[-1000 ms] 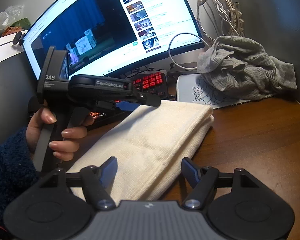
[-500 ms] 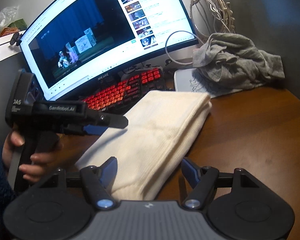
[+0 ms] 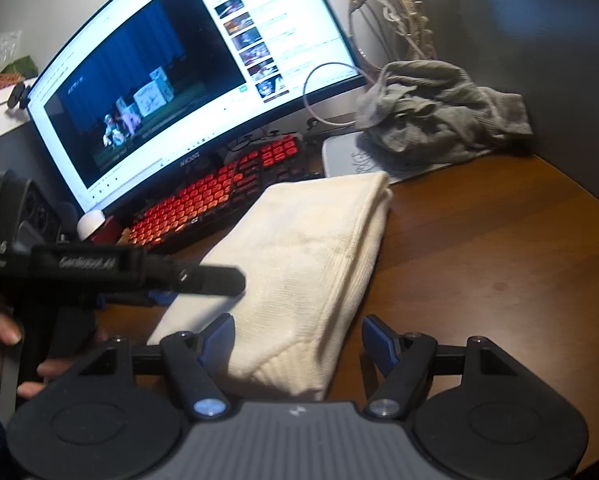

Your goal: Fold clothes

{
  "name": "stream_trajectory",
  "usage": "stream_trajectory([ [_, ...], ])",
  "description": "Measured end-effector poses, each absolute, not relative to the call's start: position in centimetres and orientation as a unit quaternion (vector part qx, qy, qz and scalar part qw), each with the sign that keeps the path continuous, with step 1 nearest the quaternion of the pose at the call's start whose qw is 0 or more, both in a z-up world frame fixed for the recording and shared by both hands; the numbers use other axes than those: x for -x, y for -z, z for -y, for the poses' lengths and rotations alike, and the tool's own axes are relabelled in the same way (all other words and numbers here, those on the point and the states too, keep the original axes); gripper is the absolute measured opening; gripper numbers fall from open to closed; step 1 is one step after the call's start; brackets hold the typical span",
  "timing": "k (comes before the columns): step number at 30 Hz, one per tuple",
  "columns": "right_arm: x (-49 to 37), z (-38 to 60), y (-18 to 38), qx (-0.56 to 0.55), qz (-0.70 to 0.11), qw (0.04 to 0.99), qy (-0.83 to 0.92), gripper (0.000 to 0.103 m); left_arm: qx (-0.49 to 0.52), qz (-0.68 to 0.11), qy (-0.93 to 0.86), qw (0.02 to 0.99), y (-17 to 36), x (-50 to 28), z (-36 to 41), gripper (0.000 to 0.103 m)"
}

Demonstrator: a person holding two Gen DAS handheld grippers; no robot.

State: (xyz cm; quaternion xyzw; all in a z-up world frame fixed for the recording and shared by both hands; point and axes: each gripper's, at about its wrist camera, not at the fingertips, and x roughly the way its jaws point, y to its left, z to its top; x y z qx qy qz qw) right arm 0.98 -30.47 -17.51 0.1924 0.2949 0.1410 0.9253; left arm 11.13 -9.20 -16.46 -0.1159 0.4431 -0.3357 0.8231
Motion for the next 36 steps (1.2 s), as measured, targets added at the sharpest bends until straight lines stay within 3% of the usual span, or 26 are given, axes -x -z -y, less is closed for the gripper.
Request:
stream_trajectory([
  [15,1.3,37.6,17.7,-0.202,-0.286,0.932,-0.097,0.07,0.099,-0.462,0.398,0.786,15.6,-9.1,16.3,0.08],
  [23,2.5,40.4,17.7,-0.189,-0.279,0.937,-0.088,0.07,0.152,-0.473,0.364,0.788,15.7,-9.8,12.6,0.08],
  [25,3.2,40.0,17.3,-0.17,-0.274,0.942,-0.093,0.07,0.194,-0.473,0.355,0.783,15.8,-10.5,11.4,0.076],
  [27,3.8,39.5,17.0,-0.155,-0.271,0.945,-0.097,0.07,0.227,-0.472,0.349,0.777,15.7,-11.2,10.6,0.061],
  [30,4.2,38.9,16.7,-0.149,-0.272,0.945,-0.102,0.07,0.265,-0.467,0.334,0.775,15.5,-12.3,9.8,0.052],
  [36,4.3,37.1,17.2,-0.128,-0.262,0.95,-0.113,0.069,0.291,-0.452,0.291,0.791,15.1,-14.8,7.4,0.051],
])
